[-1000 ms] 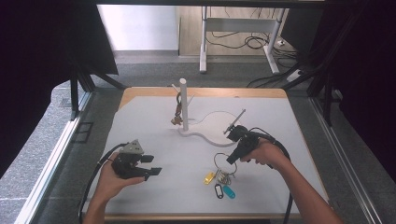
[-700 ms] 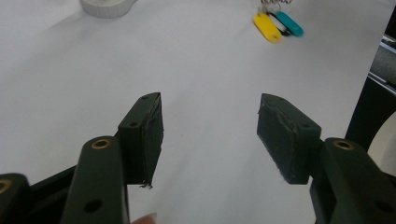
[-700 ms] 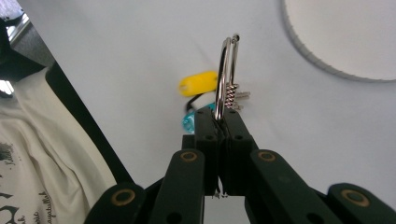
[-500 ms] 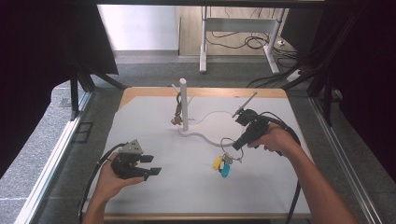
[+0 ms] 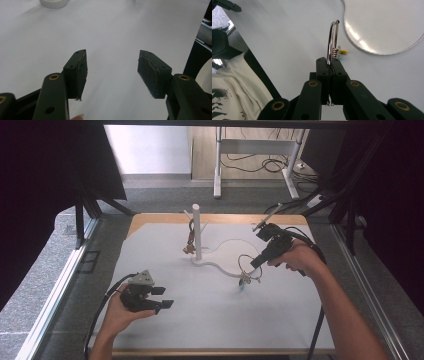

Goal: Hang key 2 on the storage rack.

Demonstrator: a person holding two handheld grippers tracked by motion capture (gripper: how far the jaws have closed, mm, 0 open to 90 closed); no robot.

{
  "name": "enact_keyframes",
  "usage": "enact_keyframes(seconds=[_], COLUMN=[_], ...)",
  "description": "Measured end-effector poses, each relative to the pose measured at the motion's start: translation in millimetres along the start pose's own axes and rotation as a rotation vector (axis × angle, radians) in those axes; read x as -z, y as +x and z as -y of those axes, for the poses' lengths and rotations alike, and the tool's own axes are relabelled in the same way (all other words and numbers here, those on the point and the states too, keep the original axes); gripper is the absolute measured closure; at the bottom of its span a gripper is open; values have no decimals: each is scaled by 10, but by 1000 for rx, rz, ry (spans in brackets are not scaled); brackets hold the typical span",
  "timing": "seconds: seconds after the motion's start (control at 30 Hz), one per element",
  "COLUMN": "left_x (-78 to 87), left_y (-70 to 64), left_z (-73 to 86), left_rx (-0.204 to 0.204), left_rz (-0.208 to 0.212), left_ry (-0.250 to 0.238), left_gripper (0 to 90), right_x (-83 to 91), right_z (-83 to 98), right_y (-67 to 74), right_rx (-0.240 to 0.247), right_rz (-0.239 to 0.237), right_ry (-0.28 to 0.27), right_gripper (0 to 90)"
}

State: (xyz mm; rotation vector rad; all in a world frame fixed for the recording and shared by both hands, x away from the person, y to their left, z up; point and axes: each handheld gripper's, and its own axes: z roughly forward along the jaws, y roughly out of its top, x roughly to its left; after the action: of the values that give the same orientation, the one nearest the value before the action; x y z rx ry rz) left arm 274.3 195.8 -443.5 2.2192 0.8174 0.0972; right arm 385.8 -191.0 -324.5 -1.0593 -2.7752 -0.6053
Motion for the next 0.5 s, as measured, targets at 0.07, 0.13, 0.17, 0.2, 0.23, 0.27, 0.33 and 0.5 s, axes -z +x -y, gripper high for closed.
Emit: enact_keyframes(seconds=[0.07,0.13,0.17,0.2,0.23,0.27,0.33,0.5], left_x=[10,15,16,16,17,17,18,13], left_y=[2,3,3,2,1,2,1,5], left_z=[-1,-2,-1,-1,-1,-1,0,-1], left_rx=[0,2,1,2,1,0,0,-1], left_rz=[-4,-4,-3,-3,-3,-2,-2,1], left_ry=[-3,-6,-6,-6,-5,-5,-6,-2], left_gripper=[415,415,415,415,415,415,415,415], right_x=[10,22,24,20,18,18,9,15], right_z=[-33,-69,-87,-123,-142,-142,-179,-277], right_y=[4,4,2,9,15,15,14,3], right_rx=[-1,3,7,8,4,4,4,-11], right_rz=[7,10,10,9,10,10,6,32], right_ry=[-2,-4,-6,-7,-7,-7,-8,-46], right_gripper=[872,872,872,872,872,872,872,873])
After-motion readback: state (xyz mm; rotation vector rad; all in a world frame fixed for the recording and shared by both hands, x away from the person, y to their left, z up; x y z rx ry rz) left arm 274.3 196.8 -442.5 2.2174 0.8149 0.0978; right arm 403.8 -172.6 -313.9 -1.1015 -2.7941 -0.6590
